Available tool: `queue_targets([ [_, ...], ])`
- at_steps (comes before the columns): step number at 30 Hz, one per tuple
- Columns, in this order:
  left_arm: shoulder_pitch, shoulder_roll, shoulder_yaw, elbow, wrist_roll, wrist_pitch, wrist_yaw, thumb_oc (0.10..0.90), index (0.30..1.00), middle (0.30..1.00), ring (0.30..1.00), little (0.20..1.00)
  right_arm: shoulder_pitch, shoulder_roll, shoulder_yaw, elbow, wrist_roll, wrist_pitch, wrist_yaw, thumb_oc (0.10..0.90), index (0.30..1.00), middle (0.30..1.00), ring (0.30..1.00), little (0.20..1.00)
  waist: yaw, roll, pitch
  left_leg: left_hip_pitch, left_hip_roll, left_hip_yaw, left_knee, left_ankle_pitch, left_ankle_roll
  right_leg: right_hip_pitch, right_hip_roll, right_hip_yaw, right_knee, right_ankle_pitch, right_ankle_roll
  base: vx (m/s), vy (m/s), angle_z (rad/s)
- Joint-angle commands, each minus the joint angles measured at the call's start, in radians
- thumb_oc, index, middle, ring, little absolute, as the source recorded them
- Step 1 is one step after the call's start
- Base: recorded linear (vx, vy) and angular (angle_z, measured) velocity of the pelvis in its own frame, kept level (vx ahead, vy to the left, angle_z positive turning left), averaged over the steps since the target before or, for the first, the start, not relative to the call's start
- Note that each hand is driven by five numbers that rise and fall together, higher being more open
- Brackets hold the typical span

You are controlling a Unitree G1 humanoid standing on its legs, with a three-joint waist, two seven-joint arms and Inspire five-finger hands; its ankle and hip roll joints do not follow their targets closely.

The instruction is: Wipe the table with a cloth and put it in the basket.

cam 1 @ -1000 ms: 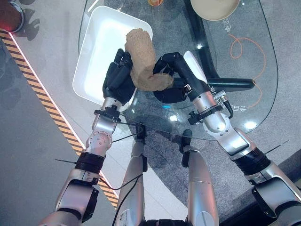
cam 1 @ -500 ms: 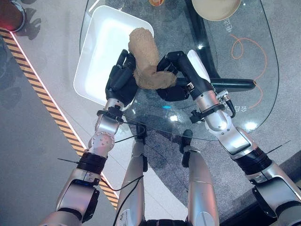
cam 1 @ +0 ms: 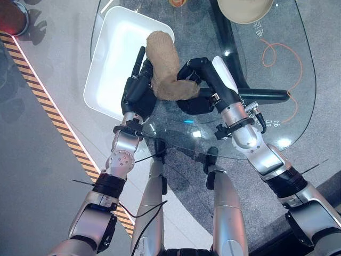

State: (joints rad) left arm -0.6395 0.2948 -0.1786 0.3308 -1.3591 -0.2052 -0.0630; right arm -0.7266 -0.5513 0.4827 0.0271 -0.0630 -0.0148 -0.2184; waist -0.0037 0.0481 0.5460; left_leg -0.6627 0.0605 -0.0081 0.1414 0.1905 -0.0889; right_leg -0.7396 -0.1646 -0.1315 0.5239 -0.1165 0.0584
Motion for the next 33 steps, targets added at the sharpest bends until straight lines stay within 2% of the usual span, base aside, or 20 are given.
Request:
queue_targets([
  [1, -0.105, -0.009, 0.023, -0.107, 0.056, -0.082, -0.016, 0.800, 0.900, 0.900, 0.900, 0.900, -0.194, 0.068, -0.047, -0.149, -0.012, -0.143, -0.044, 0.100, 0.300, 0.300, 0.300, 0.200, 0.005, -0.031, -0.026, 0.035, -0.071, 0.063, 0.101, -0.173, 0.038, 0.078, 0.057, -0.038, -0.193, 0.094, 0.028, 0.00, 0.000, 0.00],
  [12, -0.096, -0.023, 0.040, -0.119, 0.079, -0.128, 0.028, 0.800, 0.900, 0.900, 0.900, 0.900, -0.185, 0.069, -0.066, -0.148, -0.023, -0.150, -0.061, 0.100, 0.300, 0.300, 0.300, 0.200, 0.005, -0.031, -0.026, 0.042, -0.071, 0.064, 0.101, -0.178, 0.036, 0.084, 0.056, -0.038, -0.189, 0.087, 0.029, 0.00, 0.000, 0.00],
  [19, -0.100, -0.023, 0.046, -0.114, 0.084, -0.136, 0.036, 0.800, 0.900, 0.900, 0.900, 0.900, -0.186, 0.071, -0.072, -0.144, -0.029, -0.156, -0.072, 0.100, 0.300, 0.300, 0.300, 0.200, 0.005, -0.030, -0.026, 0.034, -0.072, 0.062, 0.098, -0.171, 0.037, 0.077, 0.056, -0.040, -0.193, 0.094, 0.029, 0.00, 0.000, 0.00],
  [27, -0.100, -0.022, 0.048, -0.121, 0.054, -0.106, -0.035, 0.800, 0.900, 0.900, 0.900, 0.900, -0.180, 0.064, -0.081, -0.138, -0.032, -0.156, -0.093, 0.100, 0.300, 0.300, 0.300, 0.200, 0.003, -0.030, -0.026, 0.036, -0.070, 0.066, 0.100, -0.173, 0.036, 0.079, 0.053, -0.040, -0.194, 0.094, 0.029, 0.00, 0.001, 0.00],
  [33, -0.098, -0.014, 0.042, -0.126, 0.009, -0.069, -0.170, 0.800, 0.900, 0.900, 0.900, 0.900, -0.168, 0.054, -0.101, -0.132, -0.025, -0.155, -0.130, 0.100, 0.300, 0.300, 0.300, 0.200, -0.003, -0.031, -0.026, 0.044, -0.067, 0.068, 0.104, -0.184, 0.035, 0.084, 0.055, -0.033, -0.188, 0.086, 0.031, 0.00, 0.000, 0.00],
])
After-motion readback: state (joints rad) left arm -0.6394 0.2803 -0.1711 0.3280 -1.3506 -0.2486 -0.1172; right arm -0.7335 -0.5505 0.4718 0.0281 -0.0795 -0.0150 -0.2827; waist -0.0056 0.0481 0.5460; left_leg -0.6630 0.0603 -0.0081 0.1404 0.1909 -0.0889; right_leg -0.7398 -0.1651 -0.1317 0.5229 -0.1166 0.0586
